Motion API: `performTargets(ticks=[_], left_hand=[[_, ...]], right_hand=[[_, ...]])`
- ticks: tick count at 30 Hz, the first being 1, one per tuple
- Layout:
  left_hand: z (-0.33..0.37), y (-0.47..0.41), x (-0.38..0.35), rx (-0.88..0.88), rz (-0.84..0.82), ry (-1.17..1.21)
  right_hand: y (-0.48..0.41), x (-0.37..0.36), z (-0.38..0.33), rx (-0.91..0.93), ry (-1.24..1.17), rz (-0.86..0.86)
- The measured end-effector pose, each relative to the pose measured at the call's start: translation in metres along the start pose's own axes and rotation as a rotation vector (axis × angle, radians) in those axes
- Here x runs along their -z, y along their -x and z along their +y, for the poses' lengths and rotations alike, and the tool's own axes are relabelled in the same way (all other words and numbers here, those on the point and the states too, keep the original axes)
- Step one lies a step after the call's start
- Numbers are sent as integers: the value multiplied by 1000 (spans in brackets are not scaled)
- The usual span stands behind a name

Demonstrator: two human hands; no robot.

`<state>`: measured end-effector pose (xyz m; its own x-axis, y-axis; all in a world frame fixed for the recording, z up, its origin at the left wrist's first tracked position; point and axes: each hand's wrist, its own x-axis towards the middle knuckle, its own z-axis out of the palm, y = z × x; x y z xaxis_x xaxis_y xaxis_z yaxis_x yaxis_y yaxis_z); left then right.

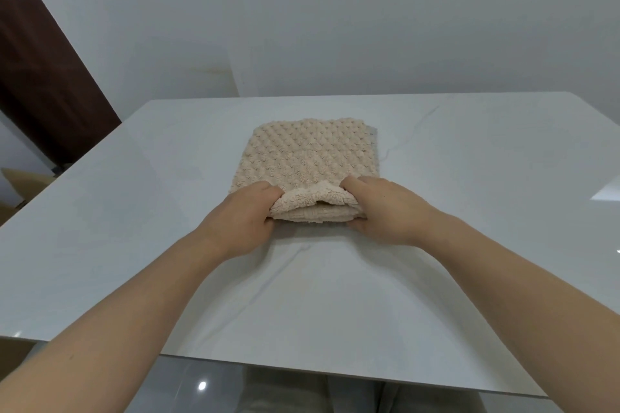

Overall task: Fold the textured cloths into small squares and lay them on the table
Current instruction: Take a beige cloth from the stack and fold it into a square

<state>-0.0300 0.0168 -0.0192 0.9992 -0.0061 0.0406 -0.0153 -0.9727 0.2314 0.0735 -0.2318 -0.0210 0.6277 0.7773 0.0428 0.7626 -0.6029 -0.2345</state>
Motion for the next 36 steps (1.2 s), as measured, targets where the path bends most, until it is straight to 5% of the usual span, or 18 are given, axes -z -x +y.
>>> performTargets(ticks=[11,16,20,26,36], left_hand=[[43,-10,31,43,-7,287],[59,-19,34,111,-240,569],[70,-24,23,95,-420,682],[93,-25,-5,66,-747,817],[148,-58,-36,-152,-688,478]], right_hand=[[15,45,24,-100,-304,-44],[32,65,44,-234,-770,-251],[47,69,62,-318,-887,-392],[69,60,93,-359,-849,-745],[110,65,141,-392,-684,-781]])
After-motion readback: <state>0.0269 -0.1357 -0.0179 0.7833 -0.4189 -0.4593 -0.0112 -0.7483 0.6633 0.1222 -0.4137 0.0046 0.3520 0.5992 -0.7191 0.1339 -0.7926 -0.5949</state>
